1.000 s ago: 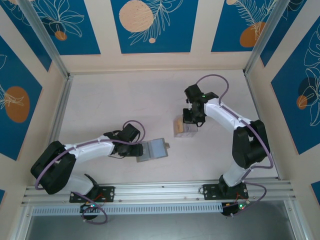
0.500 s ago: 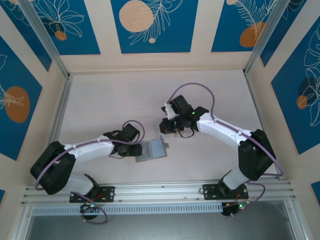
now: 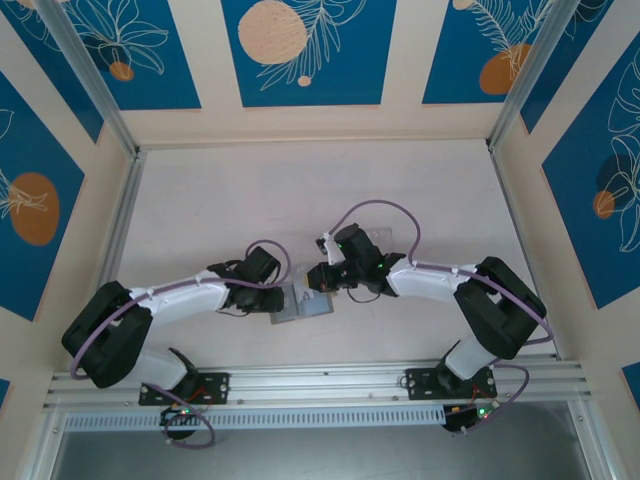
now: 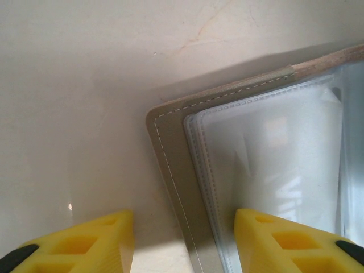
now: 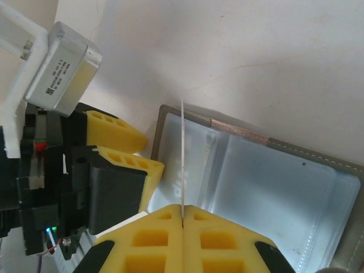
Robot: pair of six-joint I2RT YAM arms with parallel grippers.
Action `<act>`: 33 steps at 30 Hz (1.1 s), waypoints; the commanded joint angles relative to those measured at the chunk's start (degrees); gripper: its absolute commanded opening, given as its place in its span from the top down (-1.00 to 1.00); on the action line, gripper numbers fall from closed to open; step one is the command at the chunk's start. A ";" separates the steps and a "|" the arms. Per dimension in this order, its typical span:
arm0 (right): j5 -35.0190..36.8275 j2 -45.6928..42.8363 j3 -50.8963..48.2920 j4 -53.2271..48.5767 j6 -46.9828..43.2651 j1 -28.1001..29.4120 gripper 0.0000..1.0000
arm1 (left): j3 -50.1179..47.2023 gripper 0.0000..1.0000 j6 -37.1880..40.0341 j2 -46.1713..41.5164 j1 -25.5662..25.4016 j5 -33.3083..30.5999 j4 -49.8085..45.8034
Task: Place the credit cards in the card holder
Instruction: Insert the credit card into the card slot.
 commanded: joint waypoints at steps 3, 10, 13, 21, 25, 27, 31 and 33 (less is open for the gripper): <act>3.03 2.21 -1.22 8.41 1.72 0.48 1.00 | -0.02 0.04 1.00 3.23 -1.23 4.28 3.64; 4.35 3.76 -0.93 9.98 2.04 0.48 1.00 | 0.22 0.04 0.90 3.05 -1.36 4.10 2.94; 5.02 4.16 -0.94 9.98 1.49 0.40 1.00 | 0.24 0.05 0.99 2.97 -1.30 4.10 2.70; 5.32 5.82 -0.31 10.07 0.87 0.48 1.00 | 0.41 0.05 1.07 2.92 -1.28 4.03 2.44; 5.35 6.26 -0.49 10.40 1.00 0.66 1.00 | 0.56 0.05 1.07 3.04 -1.38 4.10 2.42; 4.92 6.50 -0.89 11.02 1.41 0.75 1.00 | 0.50 0.05 1.01 3.19 -1.36 4.10 2.34; 4.19 6.88 -1.54 12.25 2.42 0.99 1.00 | 0.67 0.05 1.07 3.41 -1.35 4.19 2.49; 4.19 6.95 -1.92 12.64 2.90 1.18 1.00 | 0.68 0.05 0.99 3.41 -1.29 4.19 2.58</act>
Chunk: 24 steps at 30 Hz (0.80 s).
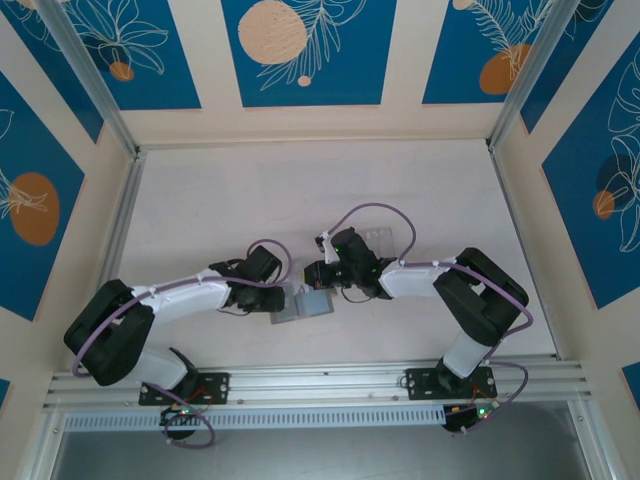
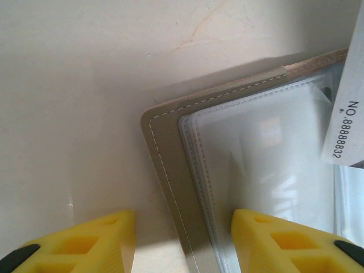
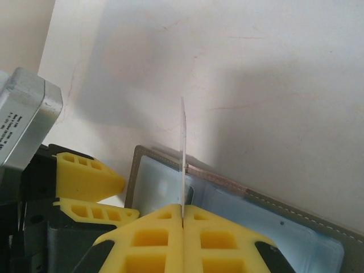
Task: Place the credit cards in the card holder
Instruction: Insert the credit card into the card slot.
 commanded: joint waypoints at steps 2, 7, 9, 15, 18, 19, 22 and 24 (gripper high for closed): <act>-0.41 0.85 -1.89 1.99 1.34 0.73 1.00 | -0.13 0.05 0.97 2.74 -1.17 4.03 3.14; -0.23 0.72 -4.13 2.99 2.50 1.37 1.00 | -0.29 0.05 0.81 3.01 -1.19 4.21 3.38; 0.03 0.50 -4.88 3.12 2.99 1.64 1.00 | -0.20 0.05 0.81 3.01 -1.19 4.12 3.28; 0.42 -0.48 -6.45 2.47 3.95 3.01 1.00 | -0.29 0.05 0.63 3.19 -1.18 4.21 3.61; 1.55 -1.41 -7.25 1.23 4.12 4.14 1.00 | -0.38 0.05 0.55 3.36 -1.17 4.30 3.93; 1.76 -1.83 -7.73 0.93 4.29 4.27 1.00 | -0.38 0.05 0.55 3.36 -1.14 4.30 3.95; 1.87 -2.70 -8.66 -0.12 4.37 4.34 1.00 | -0.46 0.05 0.55 3.45 -1.19 4.38 4.13; 1.69 -2.80 -8.73 -1.03 4.06 4.45 1.00 | -0.53 0.05 0.54 3.45 -1.13 4.38 4.17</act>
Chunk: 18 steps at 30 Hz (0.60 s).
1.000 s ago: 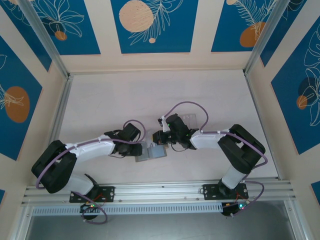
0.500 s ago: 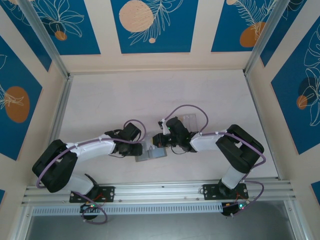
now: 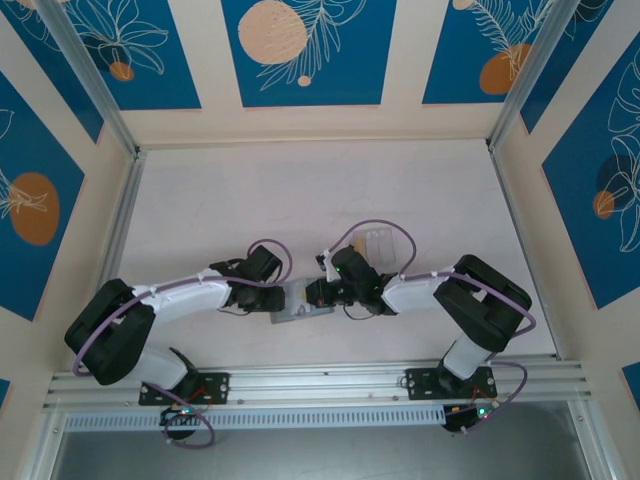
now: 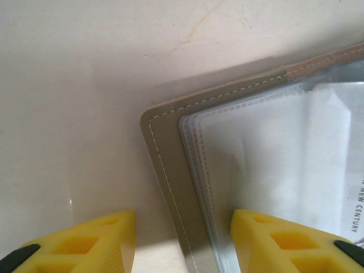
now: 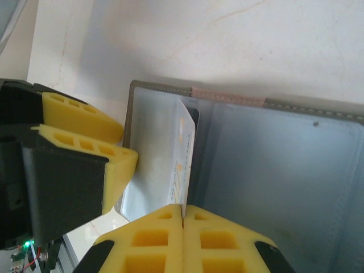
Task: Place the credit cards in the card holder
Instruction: Insert the credit card into the card slot.
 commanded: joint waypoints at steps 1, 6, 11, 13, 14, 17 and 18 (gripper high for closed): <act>1.32 -0.47 -1.18 -4.98 -0.38 0.37 1.00 | -0.73 0.05 0.50 3.13 -1.12 4.27 4.22; -0.51 2.12 0.50 -5.28 -0.57 0.53 1.00 | -0.77 0.05 0.66 3.05 -1.12 4.36 4.49; -1.86 5.47 3.73 -4.76 -0.31 1.37 1.00 | -1.04 0.05 0.83 2.64 -1.17 4.71 4.66; -2.23 6.58 4.54 -4.32 0.08 1.90 1.00 | -1.08 0.05 0.99 2.35 -1.18 4.80 4.72; -2.31 7.10 4.96 -4.07 0.22 2.26 1.00 | -1.12 0.05 1.05 2.17 -1.16 4.98 4.88; -2.90 8.20 5.90 -3.72 0.54 2.83 1.00 | -1.27 0.03 1.23 1.51 -1.14 6.20 6.23; -3.17 8.43 6.05 -3.61 0.72 2.78 0.97 | -1.26 0.02 1.18 1.21 -1.20 6.82 6.74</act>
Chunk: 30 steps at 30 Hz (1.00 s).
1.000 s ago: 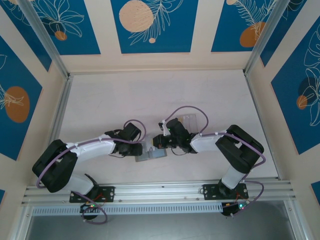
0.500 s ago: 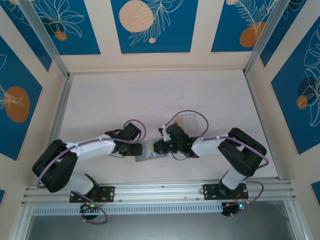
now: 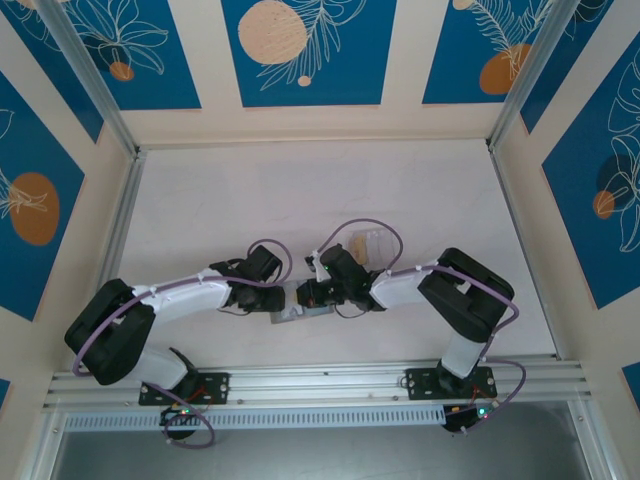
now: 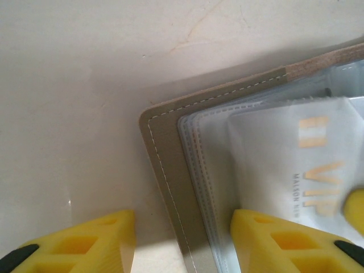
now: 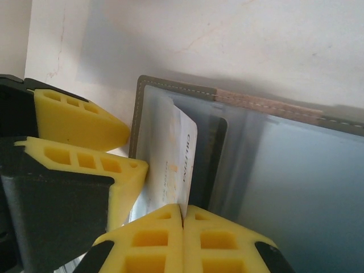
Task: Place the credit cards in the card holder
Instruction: Insert the credit card into the card slot.
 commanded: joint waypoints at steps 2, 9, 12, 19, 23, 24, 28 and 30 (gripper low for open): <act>-1.24 2.26 0.76 -3.04 0.64 0.83 0.87 | -1.25 0.00 0.65 0.55 -1.15 7.68 7.65; -1.65 -1.84 0.39 -6.65 -0.47 -0.53 0.43 | -3.15 0.00 -3.08 -10.52 -0.27 2.74 5.37; -3.62 -3.24 1.94 -10.10 -2.06 -1.09 0.22 | -3.34 0.01 -3.38 -12.93 0.60 3.47 3.89; -5.07 -7.47 5.08 -18.46 -4.47 -2.37 0.00 | -5.50 0.24 -4.31 -11.53 2.06 5.25 5.83; -1.57 -7.59 8.85 -25.44 -6.86 -2.49 0.74 | -5.48 0.39 -3.88 -8.66 2.29 6.09 7.71; -0.50 -7.06 10.07 -27.20 -7.49 -2.29 0.90 | -5.45 0.43 -3.75 -7.88 2.43 6.38 8.40; 4.06 -3.35 14.77 -33.61 -9.43 -0.98 1.00 | -5.28 0.60 -3.69 -5.18 2.47 6.57 9.47; 6.25 -1.94 15.94 -35.35 -9.56 -0.43 1.00 | -5.41 0.67 -3.69 -4.88 2.61 5.94 9.17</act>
